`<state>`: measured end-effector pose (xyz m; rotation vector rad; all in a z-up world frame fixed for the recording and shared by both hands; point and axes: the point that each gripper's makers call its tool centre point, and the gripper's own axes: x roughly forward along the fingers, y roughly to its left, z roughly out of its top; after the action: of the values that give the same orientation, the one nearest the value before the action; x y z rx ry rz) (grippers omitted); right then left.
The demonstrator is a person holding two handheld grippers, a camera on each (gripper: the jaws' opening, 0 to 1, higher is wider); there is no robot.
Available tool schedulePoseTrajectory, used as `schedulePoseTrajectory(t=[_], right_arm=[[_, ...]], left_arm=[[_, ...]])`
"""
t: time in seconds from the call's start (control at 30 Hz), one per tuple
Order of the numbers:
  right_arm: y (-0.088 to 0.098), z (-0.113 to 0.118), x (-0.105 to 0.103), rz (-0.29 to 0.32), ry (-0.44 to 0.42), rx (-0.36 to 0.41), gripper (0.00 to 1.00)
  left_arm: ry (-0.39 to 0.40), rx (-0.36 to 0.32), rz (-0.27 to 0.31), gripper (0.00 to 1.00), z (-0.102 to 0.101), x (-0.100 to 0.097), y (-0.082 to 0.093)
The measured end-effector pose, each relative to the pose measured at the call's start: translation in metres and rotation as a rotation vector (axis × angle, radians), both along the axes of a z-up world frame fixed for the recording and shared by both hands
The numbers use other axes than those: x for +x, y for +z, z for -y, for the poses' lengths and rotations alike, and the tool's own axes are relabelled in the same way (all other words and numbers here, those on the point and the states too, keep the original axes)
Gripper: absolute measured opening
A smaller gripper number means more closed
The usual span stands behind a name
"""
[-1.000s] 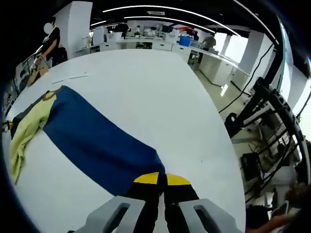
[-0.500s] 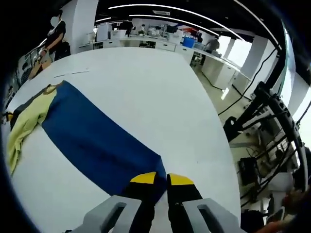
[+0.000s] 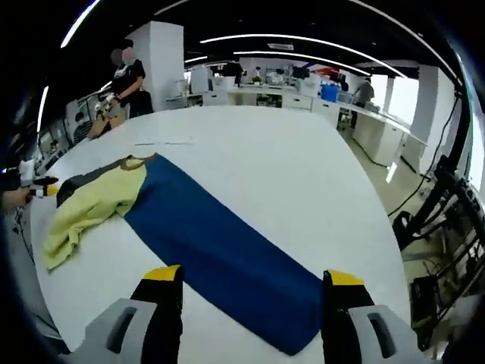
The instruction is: Fold the garment on the visible template until the final outline fits inside the template.
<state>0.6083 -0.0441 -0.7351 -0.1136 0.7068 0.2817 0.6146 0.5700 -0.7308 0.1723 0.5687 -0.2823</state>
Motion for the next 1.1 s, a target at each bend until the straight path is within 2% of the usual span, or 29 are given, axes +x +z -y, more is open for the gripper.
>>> schedulePoseTrajectory(t=[0.13,0.37,0.63,0.93,1.07,1.1], right_arm=[[0.003,-0.03,-0.008,0.01,0.127,-0.02,0.86],[0.008,-0.091,-0.029,0.003,0.31,0.055,0.99],[0.021,-0.142,-0.04,0.03,0.432,0.074,0.99],[0.028,-0.203,-0.062,0.028,0.575,0.124,0.99],[0.026,-0.226,-0.072,0.024,0.625,0.119,0.98],[0.026,-0.232,-0.074,0.023,0.645,0.122,0.98]], left_arm=[[-0.049,-0.034,0.041,0.71,0.018,-0.008,0.015],[-0.121,-0.09,0.087,0.87,0.044,-0.021,0.033],[-0.158,-0.15,0.11,0.99,0.062,-0.032,0.042],[-0.207,-0.166,0.111,0.99,0.08,-0.046,0.047],[-0.235,-0.17,0.11,0.99,0.088,-0.054,0.049],[-0.236,-0.169,0.109,0.99,0.085,-0.053,0.048]])
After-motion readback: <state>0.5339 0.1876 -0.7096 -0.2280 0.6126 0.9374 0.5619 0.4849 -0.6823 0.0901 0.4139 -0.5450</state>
